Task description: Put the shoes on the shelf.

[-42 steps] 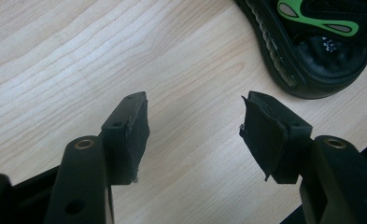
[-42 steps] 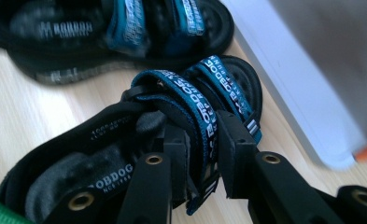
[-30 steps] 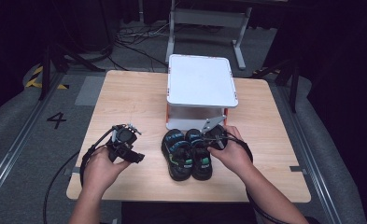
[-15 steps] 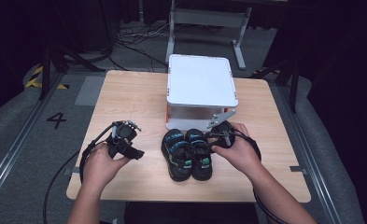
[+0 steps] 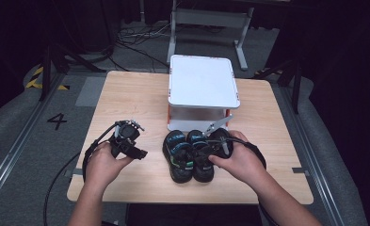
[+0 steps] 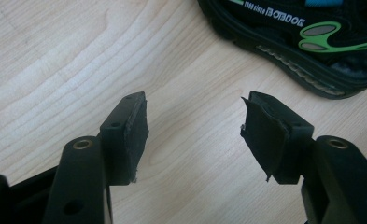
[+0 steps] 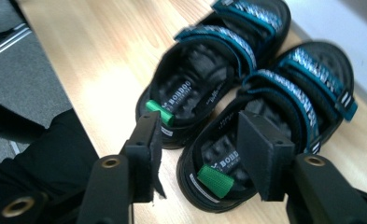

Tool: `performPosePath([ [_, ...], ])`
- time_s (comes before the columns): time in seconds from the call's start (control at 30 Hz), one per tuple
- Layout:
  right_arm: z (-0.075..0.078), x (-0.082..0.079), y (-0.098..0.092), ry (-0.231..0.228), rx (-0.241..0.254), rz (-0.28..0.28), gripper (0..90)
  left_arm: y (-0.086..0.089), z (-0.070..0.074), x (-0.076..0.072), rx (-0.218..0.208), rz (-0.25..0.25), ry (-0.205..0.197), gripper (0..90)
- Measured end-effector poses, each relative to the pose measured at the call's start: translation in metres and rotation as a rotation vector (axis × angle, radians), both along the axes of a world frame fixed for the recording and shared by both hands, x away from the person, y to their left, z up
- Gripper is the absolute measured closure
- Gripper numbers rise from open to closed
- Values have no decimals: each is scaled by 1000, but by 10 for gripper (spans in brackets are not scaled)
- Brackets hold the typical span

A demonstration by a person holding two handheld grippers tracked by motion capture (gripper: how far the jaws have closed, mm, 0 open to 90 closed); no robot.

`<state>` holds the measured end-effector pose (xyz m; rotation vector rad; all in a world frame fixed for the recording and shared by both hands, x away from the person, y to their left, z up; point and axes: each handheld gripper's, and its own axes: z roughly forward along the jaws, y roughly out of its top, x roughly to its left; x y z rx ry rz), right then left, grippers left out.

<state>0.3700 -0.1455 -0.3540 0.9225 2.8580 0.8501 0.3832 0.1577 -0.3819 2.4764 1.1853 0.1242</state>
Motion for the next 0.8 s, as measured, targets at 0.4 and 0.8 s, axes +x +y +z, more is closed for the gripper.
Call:
performPosePath([
  [0.4, -14, 16, 20, 153, -75, -237, 506, 1, -2, -5, 5, 3, 2, 400],
  [0.8, -45, 27, 43, 124, -192, -185, 557, 14, -8, -25, 21, 52, 6, 396],
])
